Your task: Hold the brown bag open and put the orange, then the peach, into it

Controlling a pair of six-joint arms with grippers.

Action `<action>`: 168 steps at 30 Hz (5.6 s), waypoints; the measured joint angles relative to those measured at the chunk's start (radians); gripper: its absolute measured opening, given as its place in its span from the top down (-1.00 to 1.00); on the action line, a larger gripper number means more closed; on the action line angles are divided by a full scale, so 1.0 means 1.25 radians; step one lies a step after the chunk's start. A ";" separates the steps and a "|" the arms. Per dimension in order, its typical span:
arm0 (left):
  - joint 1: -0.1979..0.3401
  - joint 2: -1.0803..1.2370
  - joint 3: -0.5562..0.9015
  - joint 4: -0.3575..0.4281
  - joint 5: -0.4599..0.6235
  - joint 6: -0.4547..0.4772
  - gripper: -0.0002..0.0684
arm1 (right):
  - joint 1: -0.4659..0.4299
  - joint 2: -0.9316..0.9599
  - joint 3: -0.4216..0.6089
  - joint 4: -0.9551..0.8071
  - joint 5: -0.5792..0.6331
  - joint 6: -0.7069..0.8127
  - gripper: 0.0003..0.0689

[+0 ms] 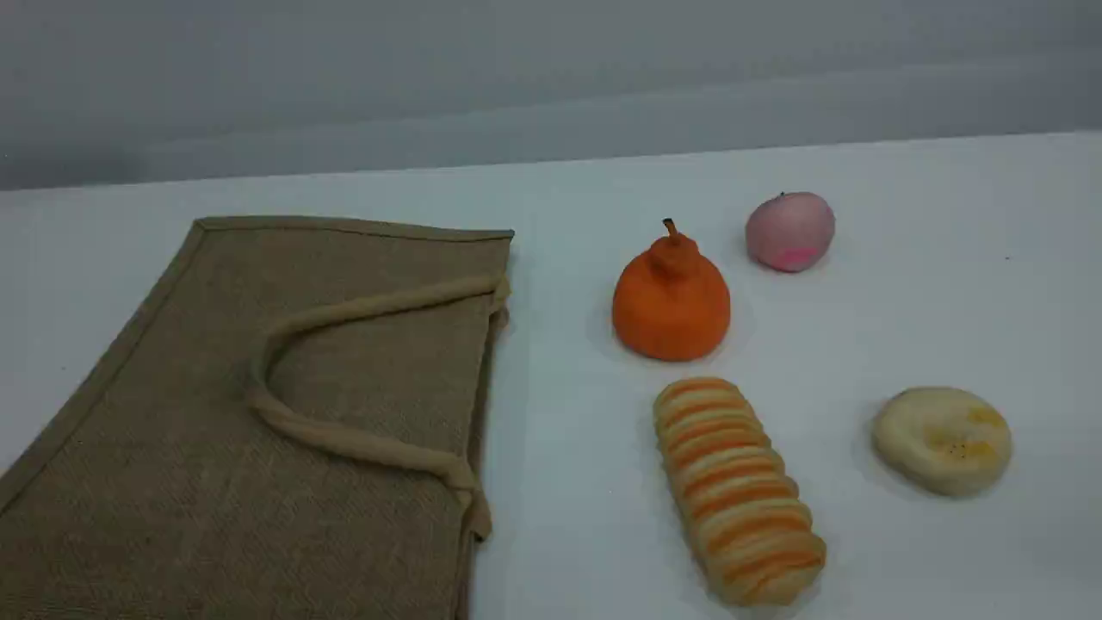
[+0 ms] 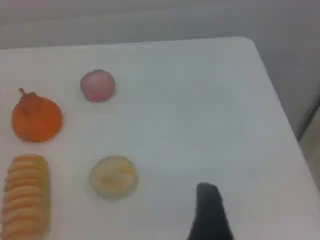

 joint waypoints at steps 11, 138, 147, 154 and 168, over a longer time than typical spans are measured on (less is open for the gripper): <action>0.000 0.000 0.000 0.000 0.000 0.000 -0.32 | 0.000 0.000 0.000 0.000 0.000 0.000 -0.24; -0.120 1.653 -0.797 -0.255 -0.145 0.193 0.77 | 0.159 1.373 -0.359 0.686 -0.662 -0.447 -0.24; -0.120 1.528 -1.079 -0.332 0.112 0.358 0.77 | 0.165 1.374 -0.359 0.693 -0.704 -0.472 -0.24; -0.120 1.448 -1.137 -0.411 0.114 0.453 0.77 | 0.173 1.383 -0.359 0.691 -0.751 -0.516 -0.24; -0.120 1.376 -1.135 -0.336 0.113 0.411 0.78 | 0.177 1.392 -0.359 0.691 -0.844 -0.527 -0.24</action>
